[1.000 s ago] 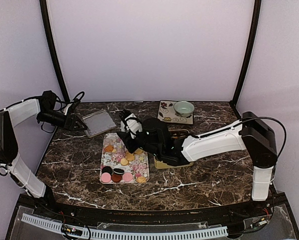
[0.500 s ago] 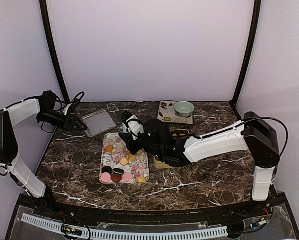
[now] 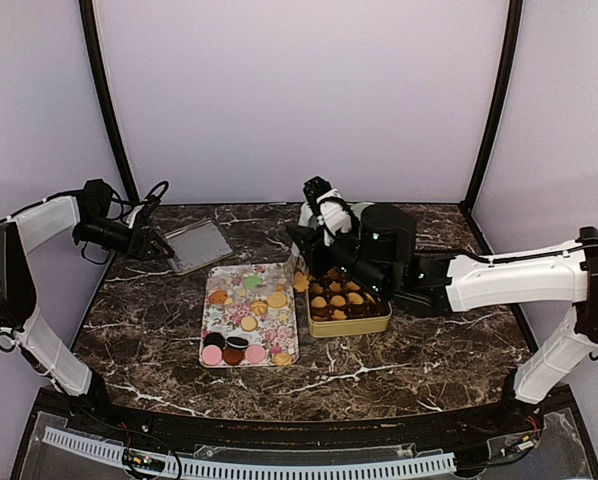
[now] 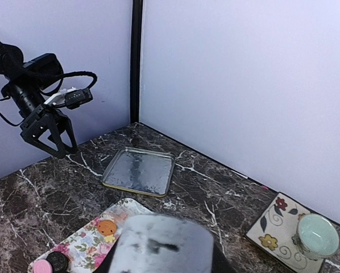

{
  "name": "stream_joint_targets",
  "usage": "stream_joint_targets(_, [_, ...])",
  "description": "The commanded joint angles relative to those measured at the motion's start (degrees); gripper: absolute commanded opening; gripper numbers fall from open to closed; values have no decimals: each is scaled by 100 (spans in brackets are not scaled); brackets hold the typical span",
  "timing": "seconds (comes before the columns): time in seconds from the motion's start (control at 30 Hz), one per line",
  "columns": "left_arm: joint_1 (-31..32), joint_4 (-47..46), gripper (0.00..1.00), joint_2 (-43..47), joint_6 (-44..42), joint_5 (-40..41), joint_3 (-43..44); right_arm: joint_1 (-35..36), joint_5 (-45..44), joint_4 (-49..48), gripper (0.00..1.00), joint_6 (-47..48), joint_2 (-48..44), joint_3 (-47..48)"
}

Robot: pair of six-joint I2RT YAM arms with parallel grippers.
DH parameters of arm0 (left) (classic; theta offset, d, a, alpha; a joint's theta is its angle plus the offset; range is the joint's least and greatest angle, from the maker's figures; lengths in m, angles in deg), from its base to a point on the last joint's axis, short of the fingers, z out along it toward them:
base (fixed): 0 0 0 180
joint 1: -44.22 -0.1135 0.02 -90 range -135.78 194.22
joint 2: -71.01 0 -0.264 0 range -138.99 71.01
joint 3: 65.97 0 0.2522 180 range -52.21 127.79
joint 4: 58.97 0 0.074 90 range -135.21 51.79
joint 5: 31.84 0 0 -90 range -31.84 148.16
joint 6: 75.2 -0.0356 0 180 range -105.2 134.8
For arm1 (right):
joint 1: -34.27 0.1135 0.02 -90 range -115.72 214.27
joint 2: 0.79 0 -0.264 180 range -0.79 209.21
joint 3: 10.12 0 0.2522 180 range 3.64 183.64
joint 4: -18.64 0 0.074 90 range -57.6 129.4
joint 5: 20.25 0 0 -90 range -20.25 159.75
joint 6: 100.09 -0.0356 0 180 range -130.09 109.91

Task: Pack the cookies
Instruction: Pick up the fake cookies from the plate, then place the fake cookies in the empty pocket of the box.

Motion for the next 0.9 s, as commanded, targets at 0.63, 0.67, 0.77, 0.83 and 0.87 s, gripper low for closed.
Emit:
stream_joint_targets(0.63, [-43, 164, 92, 107, -58, -26, 162, -420, -988, 409, 28, -206, -1559, -1718])
stream_joint_targets(0.67, [-38, 164, 92, 104, -60, -18, 154, -420, -989, 407, 30, -211, -1564, -1724])
stream_joint_targets(0.77, [-43, 170, 92, 106, -61, -31, 147, -420, -1000, 426, 39, -219, -1589, -1749])
stream_joint_targets(0.83, [-38, 170, 92, 99, -66, -43, 151, -420, -1014, 427, 40, -220, -1631, -1748])
stream_joint_targets(0.87, [-37, 165, 92, 98, -57, -43, 157, -420, -1019, 433, 40, -220, -1649, -1744])
